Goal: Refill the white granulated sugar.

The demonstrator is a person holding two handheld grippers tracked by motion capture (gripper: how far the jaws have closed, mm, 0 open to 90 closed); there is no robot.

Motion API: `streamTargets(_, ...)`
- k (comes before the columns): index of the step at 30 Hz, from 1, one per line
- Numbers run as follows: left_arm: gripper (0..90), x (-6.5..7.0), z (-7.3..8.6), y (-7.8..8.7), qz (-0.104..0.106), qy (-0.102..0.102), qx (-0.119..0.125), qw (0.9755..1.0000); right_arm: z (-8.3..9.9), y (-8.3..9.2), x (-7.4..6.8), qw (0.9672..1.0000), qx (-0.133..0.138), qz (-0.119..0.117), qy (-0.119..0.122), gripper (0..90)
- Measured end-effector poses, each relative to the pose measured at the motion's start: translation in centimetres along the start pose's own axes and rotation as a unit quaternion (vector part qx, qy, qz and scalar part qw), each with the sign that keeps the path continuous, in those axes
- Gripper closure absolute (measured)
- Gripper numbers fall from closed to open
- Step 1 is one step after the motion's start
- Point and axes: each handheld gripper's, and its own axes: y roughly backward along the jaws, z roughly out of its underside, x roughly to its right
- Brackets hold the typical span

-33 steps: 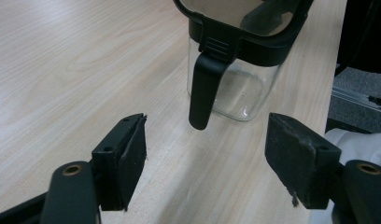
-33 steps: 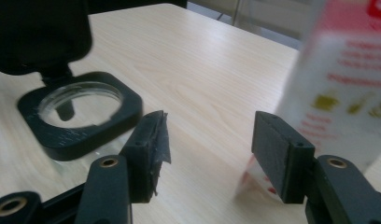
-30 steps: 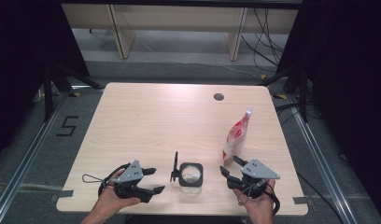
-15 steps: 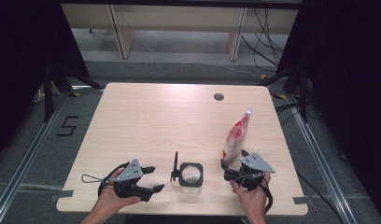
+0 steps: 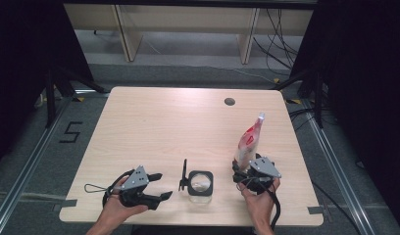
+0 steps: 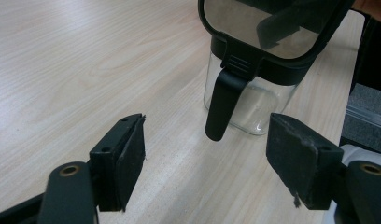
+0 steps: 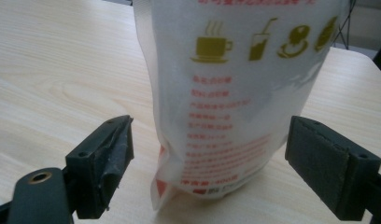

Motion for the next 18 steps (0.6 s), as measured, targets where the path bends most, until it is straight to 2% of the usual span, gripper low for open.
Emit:
streamTargets(3,28.0,0.0,0.0,0.0,0.002,0.001,-0.004,1.0,0.0,-0.7,-0.3,1.0,0.0,0.006,-0.005,15.8)
streamTargets(4,28.0,0.1,0.0,-0.1,0.001,-0.004,-0.005,1.0,0.0,-1.0,-0.5,0.9997,-0.005,0.021,-0.01,15.2)
streamTargets(5,28.0,0.1,0.0,-0.1,0.001,-0.004,-0.005,1.0,0.0,-1.0,-0.5,0.9997,-0.005,0.021,-0.01,15.2)
streamTargets(6,28.0,0.1,0.0,-0.2,0.004,0.003,-0.005,1.0,-0.1,-1.4,-0.5,0.9995,-0.005,0.032,-0.008,15.0)
streamTargets(7,28.0,0.1,0.1,-0.1,0.0,-0.002,-0.009,1.0,-0.1,-1.5,-0.4,0.9992,-0.005,0.038,-0.011,15.1)
streamTargets(9,27.9,0.1,0.0,-0.2,0.002,-0.007,-0.007,0.9999,-0.1,-1.7,-0.4,0.9992,0.0,0.038,-0.009,15.1)
streamTargets(10,28.0,0.0,0.0,-0.1,0.001,-0.013,-0.011,0.9999,-0.1,-1.8,-0.3,0.999,0.001,0.042,-0.016,15.0)
streamTargets(11,28.0,0.1,0.0,-0.2,0.006,-0.01,-0.011,0.9999,-0.1,-1.8,-0.6,0.9984,-0.003,0.046,-0.034,15.0)
streamTargets(12,28.0,0.1,0.0,-0.2,0.005,-0.01,-0.01,0.9999,-0.1,-1.9,-0.3,0.9987,-0.001,0.047,-0.018,15.2)
streamTargets(13,27.9,0.3,0.1,-0.3,0.006,0.002,-0.01,0.9999,-0.1,-2.0,-0.3,0.9983,0.0,0.047,-0.035,15.2)
streamTargets(14,27.9,0.3,0.1,-0.3,0.006,0.002,-0.01,0.9999,-0.1,-2.0,-0.3,0.9983,0.0,0.047,-0.035,15.2)
streamTargets(15,27.9,0.2,0.0,-0.2,0.007,-0.009,-0.014,0.9998,-0.1,-2.1,-0.3,0.9981,0.0,0.05,-0.035,15.2)
streamTargets(17,27.9,0.4,0.1,-0.3,0.005,-0.006,-0.017,0.9998,-0.2,-2.1,-0.1,0.9983,0.0,0.048,-0.033,15.2)
streamTargets(18,27.9,0.4,0.1,-0.4,0.01,-0.011,-0.014,0.9998,-0.2,-2.2,-0.2,0.9981,0.001,0.048,-0.038,14.9)
